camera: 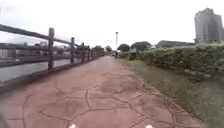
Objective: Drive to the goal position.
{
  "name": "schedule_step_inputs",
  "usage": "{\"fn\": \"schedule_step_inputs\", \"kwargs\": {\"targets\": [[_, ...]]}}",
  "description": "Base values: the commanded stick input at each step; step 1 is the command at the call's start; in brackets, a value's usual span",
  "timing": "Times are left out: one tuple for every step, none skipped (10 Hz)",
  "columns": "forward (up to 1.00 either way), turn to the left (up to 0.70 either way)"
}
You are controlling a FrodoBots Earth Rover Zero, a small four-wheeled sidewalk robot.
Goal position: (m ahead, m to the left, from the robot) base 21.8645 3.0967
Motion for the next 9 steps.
{"fn": "schedule_step_inputs", "kwargs": {"targets": [[0.98,0.0],[0.98,0.0],[0.98,0.0],[0.98,0.0],[0.98,0.0],[0.98,0.0],[0.98,-0.01],[0.98,-0.39],[0.98,-0.39]]}}
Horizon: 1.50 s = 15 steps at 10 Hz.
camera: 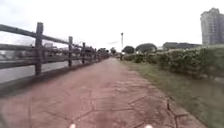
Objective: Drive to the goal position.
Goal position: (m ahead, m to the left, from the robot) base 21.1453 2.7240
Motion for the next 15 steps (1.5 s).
{"fn": "schedule_step_inputs", "kwargs": {"targets": [[0.98,-0.39],[0.98,-0.35],[0.98,-0.12],[0.98,0.0],[0.98,0.0],[0.98,0.0],[0.98,0.0],[0.98,0.0],[0.98,0.0],[0.98,0.0],[0.98,0.0],[0.98,0.0],[0.98,0.0],[0.98,0.0],[0.98,0.0]]}}
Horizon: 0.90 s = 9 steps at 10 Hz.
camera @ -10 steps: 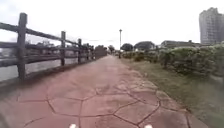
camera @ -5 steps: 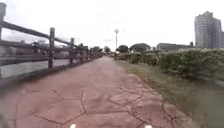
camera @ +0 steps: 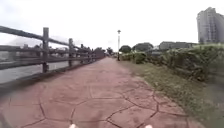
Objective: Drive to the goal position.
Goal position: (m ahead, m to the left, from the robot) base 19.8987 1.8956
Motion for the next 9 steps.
{"fn": "schedule_step_inputs", "kwargs": {"targets": [[0.98,0.0],[0.98,0.0],[0.98,-0.01],[0.98,-0.1],[0.98,-0.39],[0.98,-0.39],[0.98,-0.39],[0.98,-0.19],[0.98,0.0]]}}
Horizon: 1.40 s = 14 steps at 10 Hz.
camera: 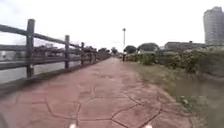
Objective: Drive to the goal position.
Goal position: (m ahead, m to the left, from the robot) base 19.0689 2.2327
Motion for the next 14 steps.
{"fn": "schedule_step_inputs", "kwargs": {"targets": [[0.98,0.0],[0.98,0.0],[0.98,0.0],[0.98,0.0],[0.98,0.0],[0.98,-0.16],[0.98,-0.39],[0.98,-0.39],[0.98,-0.38],[0.98,0.0],[0.98,0.0],[0.98,0.0],[0.98,0.0],[0.98,0.0]]}}
